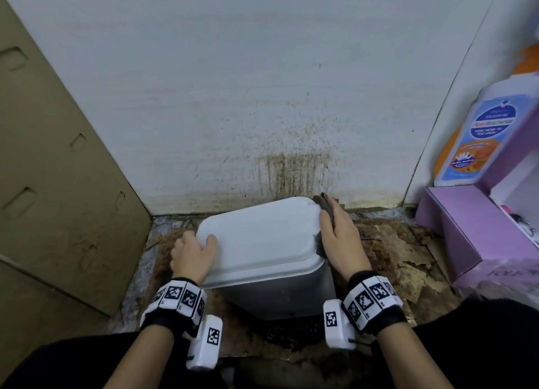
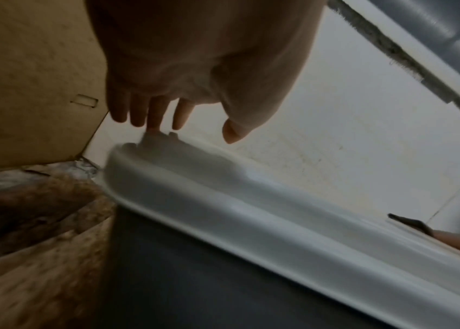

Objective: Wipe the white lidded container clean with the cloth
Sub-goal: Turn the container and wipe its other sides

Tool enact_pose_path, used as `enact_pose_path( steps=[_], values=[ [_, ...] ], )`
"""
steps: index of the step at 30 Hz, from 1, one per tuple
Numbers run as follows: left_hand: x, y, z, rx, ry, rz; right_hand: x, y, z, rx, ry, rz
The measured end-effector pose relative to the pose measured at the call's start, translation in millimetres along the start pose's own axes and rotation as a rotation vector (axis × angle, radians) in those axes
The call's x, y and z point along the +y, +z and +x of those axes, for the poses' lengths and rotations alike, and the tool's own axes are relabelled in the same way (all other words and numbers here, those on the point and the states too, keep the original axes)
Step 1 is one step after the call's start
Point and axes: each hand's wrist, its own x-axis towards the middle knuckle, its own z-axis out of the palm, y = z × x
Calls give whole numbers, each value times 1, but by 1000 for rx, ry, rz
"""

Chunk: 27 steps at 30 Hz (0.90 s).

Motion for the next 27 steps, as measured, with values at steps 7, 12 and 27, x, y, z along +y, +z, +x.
enact_pose_path(
  steps=[7, 12, 27],
  values=[
    [-15, 14, -4, -261, -27, -26, 34, -31, -2, 68, 152, -89],
    [-6, 28, -10, -322, 51, -39, 43, -48, -11, 113, 246, -26],
    [15, 26, 4, -147, 224, -212, 48, -5, -60, 521, 388, 290]
  ],
)
